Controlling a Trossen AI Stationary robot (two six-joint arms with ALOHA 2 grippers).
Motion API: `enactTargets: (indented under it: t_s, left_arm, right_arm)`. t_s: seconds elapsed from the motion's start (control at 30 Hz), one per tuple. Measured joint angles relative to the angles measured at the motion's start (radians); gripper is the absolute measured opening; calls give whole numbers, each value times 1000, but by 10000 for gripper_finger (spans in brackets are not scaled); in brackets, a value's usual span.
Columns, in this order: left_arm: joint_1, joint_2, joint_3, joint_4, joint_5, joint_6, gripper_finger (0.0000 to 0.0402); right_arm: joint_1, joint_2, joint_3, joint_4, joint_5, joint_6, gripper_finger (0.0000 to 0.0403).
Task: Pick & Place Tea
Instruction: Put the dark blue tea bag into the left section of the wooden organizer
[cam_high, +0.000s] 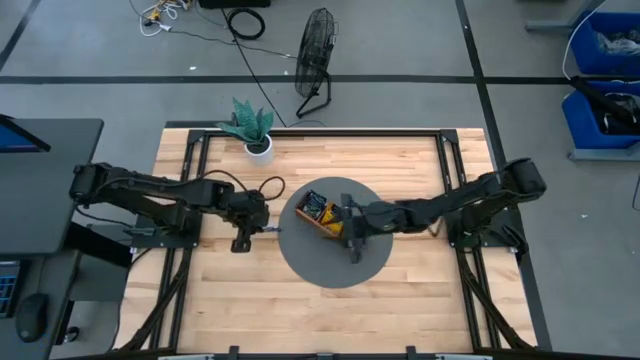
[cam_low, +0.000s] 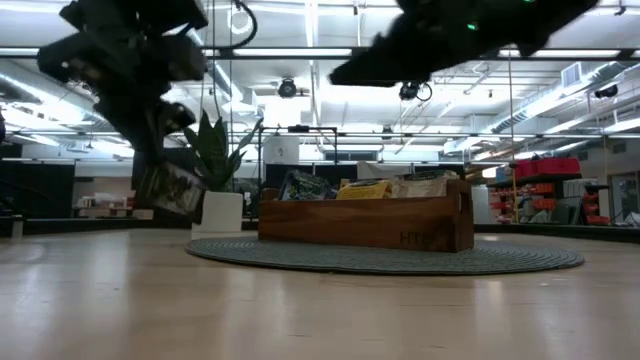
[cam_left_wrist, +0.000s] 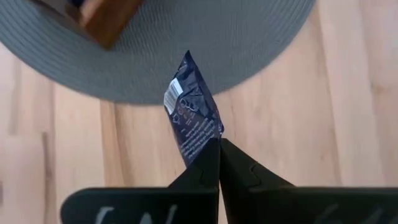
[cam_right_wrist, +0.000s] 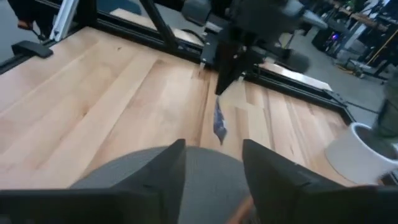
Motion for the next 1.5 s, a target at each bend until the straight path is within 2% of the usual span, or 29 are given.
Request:
enactTargets:
  t_s: [0.2,0.5,0.77,1.03,1.27,1.5]
  left_arm:
    - [0,-1,84,-30,1,39,1]
    - [0,0,142,-34,2,81,1]
    - [0,0,173,-35,2,106,1]
    - [0,0,173,-22,2,118,1]
    - [3,0,174,4,1,144,1]
    - [3,0,174,24,2,161,1]
  right_arm:
    - [-16,128,201,-175,-1,-1,205]
    - [-59,253,409,-347,-13,-21,208]
    - [-80,333,529,-406,-53,-21,208]
    - [-100,356,588,-464,-82,24,208]
    - [-104,380,591,-450,-115,57,208]
    - [-107,400,590,-423,-97,64,197]
